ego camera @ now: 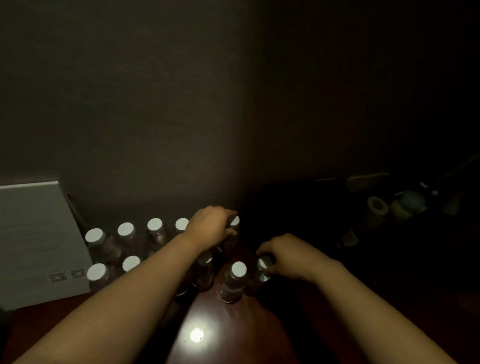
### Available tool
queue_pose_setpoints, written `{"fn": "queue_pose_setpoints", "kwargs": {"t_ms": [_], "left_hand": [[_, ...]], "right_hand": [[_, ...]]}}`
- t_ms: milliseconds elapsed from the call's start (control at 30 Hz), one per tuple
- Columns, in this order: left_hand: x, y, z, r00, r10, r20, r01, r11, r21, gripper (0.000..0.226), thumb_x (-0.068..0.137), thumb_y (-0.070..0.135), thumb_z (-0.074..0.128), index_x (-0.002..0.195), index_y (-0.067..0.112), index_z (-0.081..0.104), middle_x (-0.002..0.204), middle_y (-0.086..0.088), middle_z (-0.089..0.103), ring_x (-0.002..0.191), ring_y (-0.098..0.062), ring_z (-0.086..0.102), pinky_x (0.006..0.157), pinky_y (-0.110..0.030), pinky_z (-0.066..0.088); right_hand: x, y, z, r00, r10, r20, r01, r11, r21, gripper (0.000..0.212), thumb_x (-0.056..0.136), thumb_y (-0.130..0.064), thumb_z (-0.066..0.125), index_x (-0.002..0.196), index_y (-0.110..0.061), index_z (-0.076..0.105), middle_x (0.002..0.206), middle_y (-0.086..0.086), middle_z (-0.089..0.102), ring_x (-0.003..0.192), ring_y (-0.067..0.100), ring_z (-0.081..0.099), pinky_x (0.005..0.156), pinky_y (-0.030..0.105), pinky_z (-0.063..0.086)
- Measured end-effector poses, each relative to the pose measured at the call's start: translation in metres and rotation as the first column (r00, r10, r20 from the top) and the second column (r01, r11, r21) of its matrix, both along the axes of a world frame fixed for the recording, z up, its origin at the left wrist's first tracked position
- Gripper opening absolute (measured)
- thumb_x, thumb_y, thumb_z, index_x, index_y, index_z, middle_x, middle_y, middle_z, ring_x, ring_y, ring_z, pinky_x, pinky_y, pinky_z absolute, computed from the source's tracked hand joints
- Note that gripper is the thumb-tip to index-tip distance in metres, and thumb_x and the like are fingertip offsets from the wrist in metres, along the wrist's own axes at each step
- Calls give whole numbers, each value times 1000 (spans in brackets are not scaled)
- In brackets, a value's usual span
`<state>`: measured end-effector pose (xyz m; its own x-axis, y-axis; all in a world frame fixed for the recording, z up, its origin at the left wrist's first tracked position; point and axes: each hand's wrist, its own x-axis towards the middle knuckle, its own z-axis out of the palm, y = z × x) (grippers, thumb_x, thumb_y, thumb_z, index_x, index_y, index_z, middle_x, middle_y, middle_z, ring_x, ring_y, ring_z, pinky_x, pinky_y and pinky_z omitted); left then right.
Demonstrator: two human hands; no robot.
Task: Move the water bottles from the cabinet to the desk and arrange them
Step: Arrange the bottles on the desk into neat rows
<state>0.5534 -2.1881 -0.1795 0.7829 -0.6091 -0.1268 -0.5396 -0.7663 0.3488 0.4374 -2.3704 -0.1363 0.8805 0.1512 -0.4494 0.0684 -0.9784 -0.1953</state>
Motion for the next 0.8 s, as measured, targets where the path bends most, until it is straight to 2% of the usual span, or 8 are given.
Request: {"fn": "queue_pose_setpoints", "kwargs": {"t_ms": [133, 200, 300, 433, 567, 800], "left_hand": [[2, -3, -8, 999, 43, 4, -43, 999, -20, 46, 90, 38, 65, 133, 23, 60, 126, -4, 65, 115, -26, 60, 91, -37, 51], [4, -4, -9, 998, 58, -4, -58, 998, -35, 37, 91, 37, 65, 124, 20, 65, 118, -4, 68, 109, -26, 63, 88, -39, 53], [6, -5, -10, 996, 81, -36, -83, 995, -54, 37, 90, 36, 66, 125, 24, 66, 117, -2, 70, 110, -25, 63, 90, -39, 53], [11, -4, -15, 992, 100, -78, -107, 990, -89, 41, 88, 36, 70, 127, 28, 65, 120, 1, 70, 113, -21, 63, 93, -37, 52], [15, -4, -18, 990, 104, -91, -116, 985, -130, 46, 84, 34, 75, 128, 25, 65, 123, 3, 69, 116, -17, 63, 96, -34, 50], [18, -2, -22, 991, 107, -85, -121, 977, -177, 48, 83, 32, 76, 129, 25, 65, 119, 2, 71, 113, -15, 63, 95, -31, 49]], "right_hand": [[-1, 4, -20, 999, 34, 15, -33, 999, -24, 21, 92, -24, 56, 109, -21, 67, 104, 3, 63, 96, 23, 62, 82, 33, 50], [1, 3, -22, 999, 45, 24, -44, 999, -23, 18, 93, -22, 55, 106, -18, 67, 101, 5, 61, 91, 22, 59, 76, 31, 46], [11, 1, -19, 998, 45, 39, -44, 999, -24, 14, 93, -19, 56, 101, -15, 66, 93, 3, 59, 82, 18, 54, 70, 29, 39], [32, 0, -11, 995, 61, 77, -59, 998, -33, 16, 93, -20, 57, 102, -12, 67, 99, 7, 64, 89, 23, 61, 70, 31, 42], [54, 4, -9, 993, 48, 112, -43, 998, -52, 14, 90, -17, 57, 93, -8, 67, 93, 10, 63, 85, 26, 61, 65, 30, 39], [81, 8, -13, 994, -28, 107, 31, 999, -25, 14, 90, -10, 55, 96, -8, 68, 94, 11, 63, 86, 26, 62, 72, 35, 49]]}}
